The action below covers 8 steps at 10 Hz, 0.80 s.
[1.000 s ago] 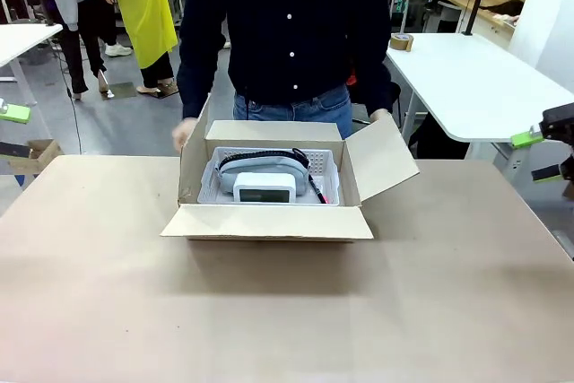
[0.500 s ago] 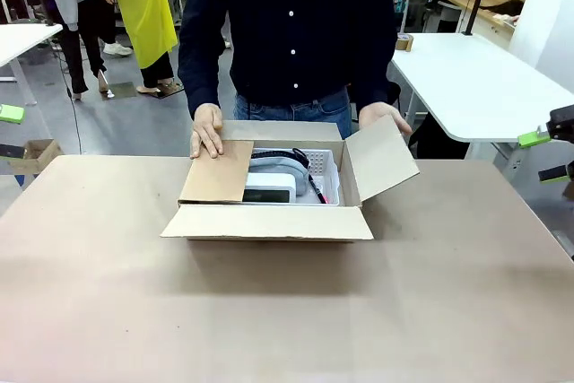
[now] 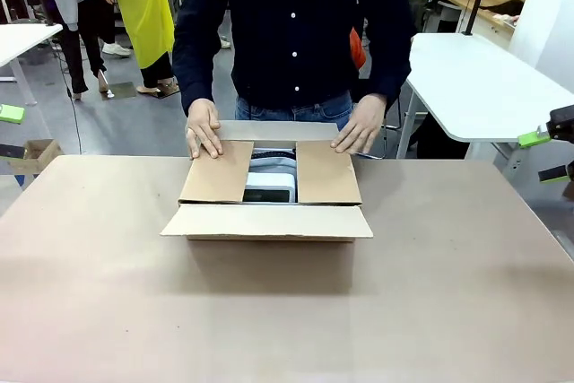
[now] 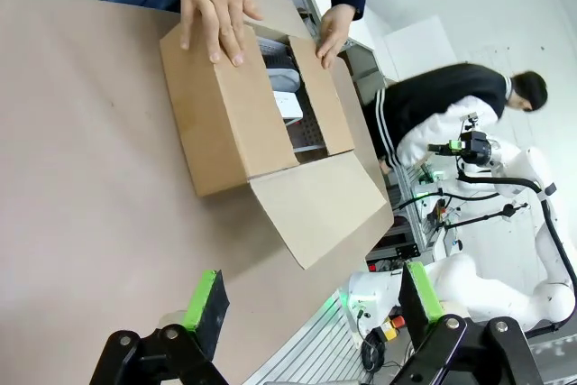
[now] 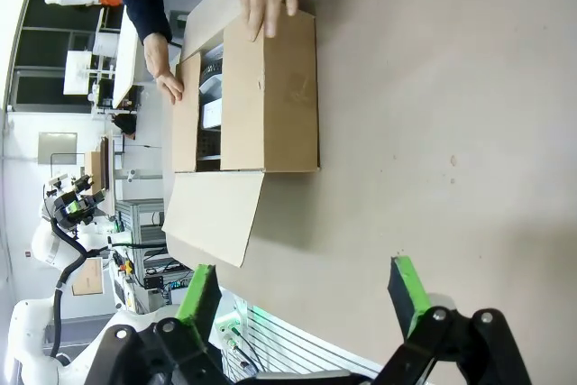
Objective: Pack the gift set into the box.
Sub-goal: Press and hold the closed box until the human finishes sealing it.
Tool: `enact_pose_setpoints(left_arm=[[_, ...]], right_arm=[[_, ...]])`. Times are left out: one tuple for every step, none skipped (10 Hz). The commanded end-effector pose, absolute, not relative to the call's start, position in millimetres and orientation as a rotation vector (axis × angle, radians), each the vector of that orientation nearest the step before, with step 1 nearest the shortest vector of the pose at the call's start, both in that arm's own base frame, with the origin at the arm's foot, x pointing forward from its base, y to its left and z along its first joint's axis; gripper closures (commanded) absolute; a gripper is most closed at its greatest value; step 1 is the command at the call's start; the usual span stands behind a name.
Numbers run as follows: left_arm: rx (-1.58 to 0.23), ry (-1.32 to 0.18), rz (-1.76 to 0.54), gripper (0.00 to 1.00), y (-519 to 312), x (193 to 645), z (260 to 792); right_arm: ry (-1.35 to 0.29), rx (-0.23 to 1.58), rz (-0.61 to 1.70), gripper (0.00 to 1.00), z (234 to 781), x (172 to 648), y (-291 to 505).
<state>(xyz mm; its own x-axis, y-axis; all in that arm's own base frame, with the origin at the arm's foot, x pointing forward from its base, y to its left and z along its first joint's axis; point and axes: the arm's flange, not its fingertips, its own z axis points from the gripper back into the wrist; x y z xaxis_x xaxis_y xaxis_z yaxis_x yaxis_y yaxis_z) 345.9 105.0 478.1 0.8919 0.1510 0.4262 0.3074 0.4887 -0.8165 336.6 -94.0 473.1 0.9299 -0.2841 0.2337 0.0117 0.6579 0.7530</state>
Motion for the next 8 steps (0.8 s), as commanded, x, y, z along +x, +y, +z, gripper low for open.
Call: enact_pose_setpoints(left_arm=[[-1.084, -0.487, -0.096, 0.00, 103.9, 344.8, 478.4], [-1.084, -0.487, -0.096, 0.00, 103.9, 344.8, 478.4], [-1.084, -0.487, -0.096, 0.00, 103.9, 344.8, 478.4], [-1.084, -0.487, -0.096, 0.00, 103.9, 344.8, 478.4], [-1.084, -0.487, -0.096, 0.00, 103.9, 344.8, 478.4], [-1.084, -0.487, -0.096, 0.00, 103.9, 344.8, 478.4], [-1.084, -0.487, -0.096, 0.00, 103.9, 344.8, 478.4], [-1.084, -0.487, -0.096, 0.00, 103.9, 344.8, 478.4]], right_arm=[[-0.350, 0.852, -0.182, 0.00, 474.2, 336.4, -92.9], [-0.350, 0.852, -0.182, 0.00, 474.2, 336.4, -92.9], [-0.350, 0.852, -0.182, 0.00, 474.2, 336.4, -92.9], [-0.350, 0.852, -0.182, 0.00, 474.2, 336.4, -92.9], [-0.350, 0.852, -0.182, 0.00, 474.2, 336.4, -92.9], [-0.350, 0.852, -0.182, 0.00, 474.2, 336.4, -92.9], [-0.350, 0.852, -0.182, 0.00, 474.2, 336.4, -92.9], [-0.350, 0.852, -0.182, 0.00, 474.2, 336.4, -92.9]])
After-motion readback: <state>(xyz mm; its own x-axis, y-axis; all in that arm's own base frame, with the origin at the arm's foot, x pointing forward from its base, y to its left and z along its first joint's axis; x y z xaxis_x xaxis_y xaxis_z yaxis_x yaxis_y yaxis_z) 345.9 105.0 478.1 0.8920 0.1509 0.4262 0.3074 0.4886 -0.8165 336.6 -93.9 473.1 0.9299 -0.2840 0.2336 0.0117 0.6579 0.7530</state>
